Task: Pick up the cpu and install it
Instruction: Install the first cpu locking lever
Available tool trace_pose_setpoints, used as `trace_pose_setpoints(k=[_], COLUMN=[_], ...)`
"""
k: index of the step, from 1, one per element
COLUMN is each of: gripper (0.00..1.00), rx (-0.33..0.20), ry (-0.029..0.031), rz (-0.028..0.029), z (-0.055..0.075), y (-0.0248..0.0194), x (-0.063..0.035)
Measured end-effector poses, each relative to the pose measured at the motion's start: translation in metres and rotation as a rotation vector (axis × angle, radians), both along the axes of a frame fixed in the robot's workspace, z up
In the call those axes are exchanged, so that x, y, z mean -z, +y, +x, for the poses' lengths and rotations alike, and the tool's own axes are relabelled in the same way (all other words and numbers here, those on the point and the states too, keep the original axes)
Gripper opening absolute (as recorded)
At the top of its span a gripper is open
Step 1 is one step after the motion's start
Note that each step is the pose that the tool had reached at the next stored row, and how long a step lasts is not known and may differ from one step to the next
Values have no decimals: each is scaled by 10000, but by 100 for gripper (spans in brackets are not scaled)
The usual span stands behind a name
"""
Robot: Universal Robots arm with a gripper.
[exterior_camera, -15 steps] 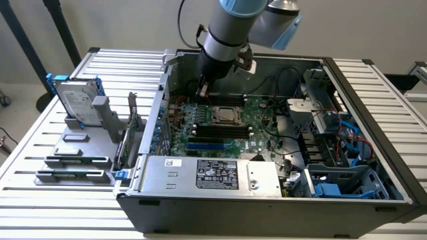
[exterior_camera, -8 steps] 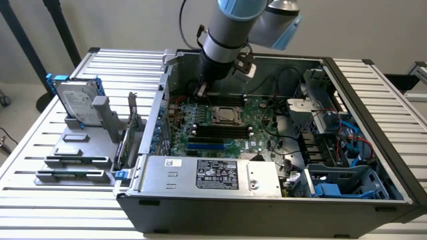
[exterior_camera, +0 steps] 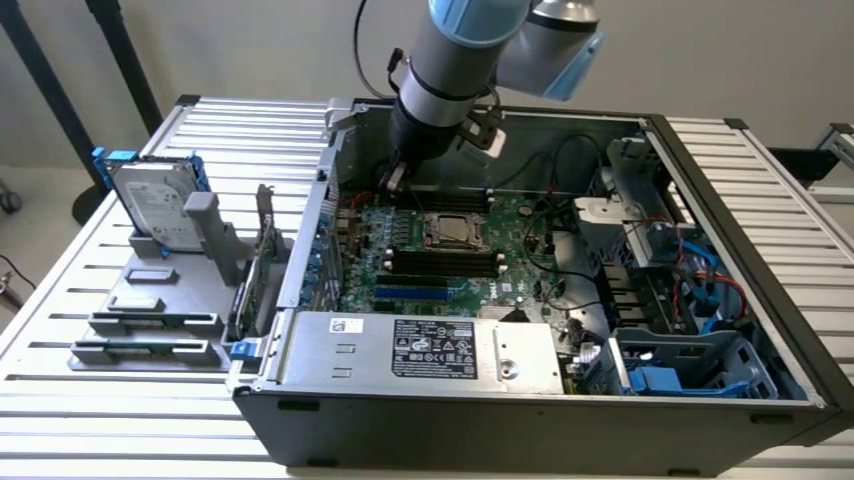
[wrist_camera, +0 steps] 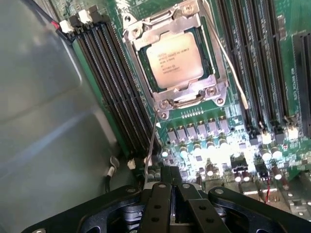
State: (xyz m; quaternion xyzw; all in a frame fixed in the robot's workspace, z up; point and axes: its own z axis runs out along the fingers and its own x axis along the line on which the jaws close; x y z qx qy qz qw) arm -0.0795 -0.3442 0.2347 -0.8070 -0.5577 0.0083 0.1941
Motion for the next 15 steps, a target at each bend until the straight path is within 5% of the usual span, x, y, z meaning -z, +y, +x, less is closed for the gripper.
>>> trace_pose_setpoints(k=[5, 15], gripper=[11, 11], rx=[327, 1654], ry=[41, 25], rz=[199, 207], z=[-35, -42], y=[-1, -1], x=[-6, -8])
